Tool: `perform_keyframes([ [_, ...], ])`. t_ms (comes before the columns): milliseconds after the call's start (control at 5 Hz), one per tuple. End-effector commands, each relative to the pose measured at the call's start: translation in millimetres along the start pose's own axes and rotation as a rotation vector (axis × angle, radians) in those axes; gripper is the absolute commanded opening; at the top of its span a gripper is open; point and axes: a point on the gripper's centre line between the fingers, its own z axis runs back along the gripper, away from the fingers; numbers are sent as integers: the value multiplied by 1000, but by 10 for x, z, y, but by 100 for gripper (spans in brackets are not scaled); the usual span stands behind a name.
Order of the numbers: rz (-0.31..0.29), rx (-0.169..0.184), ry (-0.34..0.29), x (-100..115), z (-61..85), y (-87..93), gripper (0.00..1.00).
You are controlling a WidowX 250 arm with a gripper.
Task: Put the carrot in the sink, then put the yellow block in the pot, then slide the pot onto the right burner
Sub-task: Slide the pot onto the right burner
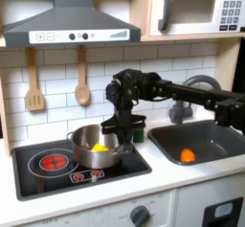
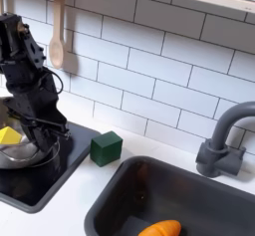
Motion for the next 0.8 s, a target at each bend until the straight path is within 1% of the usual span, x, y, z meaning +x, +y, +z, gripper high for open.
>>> perform_keyframes([
  [0, 11, -14, -6, -9, 66, -35, 100],
  [200, 9, -30, -34, 26, 161, -57, 100],
  [400, 13, -41, -72, 43, 345, -69, 100],
  [600, 31, -35, -145, 47, 635, -20, 100],
])
